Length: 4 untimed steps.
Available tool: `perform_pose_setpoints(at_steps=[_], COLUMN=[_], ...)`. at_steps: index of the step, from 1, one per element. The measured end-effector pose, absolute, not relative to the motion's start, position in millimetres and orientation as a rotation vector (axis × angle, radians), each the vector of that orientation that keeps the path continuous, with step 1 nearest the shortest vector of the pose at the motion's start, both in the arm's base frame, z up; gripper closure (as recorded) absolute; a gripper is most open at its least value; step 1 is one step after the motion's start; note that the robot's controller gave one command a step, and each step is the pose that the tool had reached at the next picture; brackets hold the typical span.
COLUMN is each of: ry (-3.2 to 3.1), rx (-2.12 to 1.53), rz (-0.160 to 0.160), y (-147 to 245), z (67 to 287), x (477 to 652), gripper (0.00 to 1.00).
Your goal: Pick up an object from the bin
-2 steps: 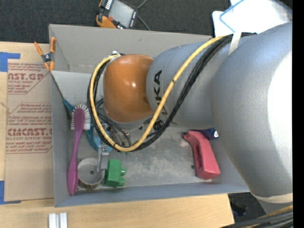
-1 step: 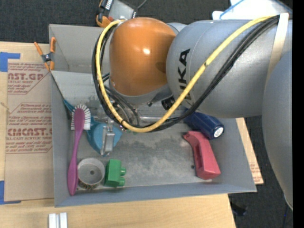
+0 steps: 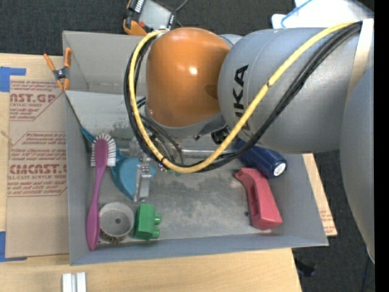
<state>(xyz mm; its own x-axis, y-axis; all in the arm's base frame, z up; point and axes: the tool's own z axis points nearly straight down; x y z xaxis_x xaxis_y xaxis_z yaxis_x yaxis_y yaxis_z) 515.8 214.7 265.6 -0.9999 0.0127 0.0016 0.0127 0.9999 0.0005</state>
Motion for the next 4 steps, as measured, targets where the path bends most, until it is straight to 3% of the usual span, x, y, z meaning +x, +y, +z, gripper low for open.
perform_pose_setpoints(at_steps=[1, 2, 3, 4], ry=[-3.145, -3.119, -3.148, -3.123], rx=[-0.022, 0.411, 0.075, 0.356], rz=[-0.003, -0.003, -0.009, 0.000], y=[222.4, 191.7, 234.2, 200.2], z=[247.4, 205.0, 149.3, 144.2], x=[523.9, 517.7, 569.1, 511.6], gripper=[0.00, 0.00, 0.00, 0.00])
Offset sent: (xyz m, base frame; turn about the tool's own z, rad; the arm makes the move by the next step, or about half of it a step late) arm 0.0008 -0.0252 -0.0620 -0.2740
